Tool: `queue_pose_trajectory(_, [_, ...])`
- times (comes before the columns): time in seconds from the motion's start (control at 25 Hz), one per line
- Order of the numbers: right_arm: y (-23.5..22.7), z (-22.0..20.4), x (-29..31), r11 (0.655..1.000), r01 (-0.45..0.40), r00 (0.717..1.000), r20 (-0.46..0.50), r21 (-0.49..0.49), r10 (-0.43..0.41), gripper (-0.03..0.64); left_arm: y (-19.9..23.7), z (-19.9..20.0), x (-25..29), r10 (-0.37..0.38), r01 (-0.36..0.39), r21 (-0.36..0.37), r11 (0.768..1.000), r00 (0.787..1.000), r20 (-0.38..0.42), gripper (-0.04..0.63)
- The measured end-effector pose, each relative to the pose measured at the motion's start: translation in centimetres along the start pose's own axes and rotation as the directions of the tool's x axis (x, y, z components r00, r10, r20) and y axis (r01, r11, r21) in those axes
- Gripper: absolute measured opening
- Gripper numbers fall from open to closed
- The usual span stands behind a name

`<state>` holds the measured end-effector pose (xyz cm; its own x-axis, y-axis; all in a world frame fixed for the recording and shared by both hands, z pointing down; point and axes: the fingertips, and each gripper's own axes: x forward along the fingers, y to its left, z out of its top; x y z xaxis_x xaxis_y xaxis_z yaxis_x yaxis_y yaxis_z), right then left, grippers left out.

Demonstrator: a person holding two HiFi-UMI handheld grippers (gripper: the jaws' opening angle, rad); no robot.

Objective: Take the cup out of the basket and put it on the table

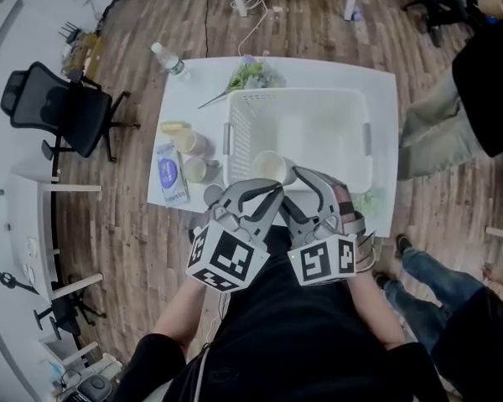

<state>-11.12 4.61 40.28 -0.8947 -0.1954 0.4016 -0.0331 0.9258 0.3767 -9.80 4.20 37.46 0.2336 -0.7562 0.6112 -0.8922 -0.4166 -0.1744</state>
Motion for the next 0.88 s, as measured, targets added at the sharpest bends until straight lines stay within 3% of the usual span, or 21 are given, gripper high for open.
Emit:
queue_pose_trajectory(0.24, [0.8,0.2,1.3,1.000,0.005,1.000,-0.009,-0.006,-0.005,0.238,-0.2,-0.9,-0.4,0.000,-0.001,-0.008,1.000,1.000,-0.014,0.019])
queue_pose_trajectory(0.4, [0.6,-0.1,1.1,0.999,0.013,1.000,0.006,0.030,-0.014,0.230,-0.2,-0.7,-0.3,0.010,-0.010,-0.002,1.000,1.000,0.016,0.020])
queue_pose_trajectory(0.56, [-0.9,-1.1,0.0,0.993,0.066,0.998,0.017,0.095,-0.068,0.229,0.4,2.0,-1.3,0.036,-0.034,-0.014,0.999,0.987,0.155,0.020])
queue_pose_trajectory(0.68, [-3.5,-1.7,-1.7,0.981,0.126,0.989,0.056,0.148,-0.135,0.229,1.2,4.7,-2.1,0.058,-0.047,-0.043,0.998,0.950,0.306,0.020])
queue_pose_trajectory(0.76, [-5.5,-1.9,-3.5,0.959,0.179,0.972,0.110,0.218,-0.207,0.227,1.4,4.9,-2.3,0.084,-0.030,-0.154,0.988,0.931,0.355,0.020])
queue_pose_trajectory(0.88, [-8.8,-3.5,-7.1,0.859,0.260,0.917,0.165,0.441,-0.362,0.229,1.1,4.4,-2.0,0.091,0.013,-0.256,0.967,0.917,0.389,0.020])
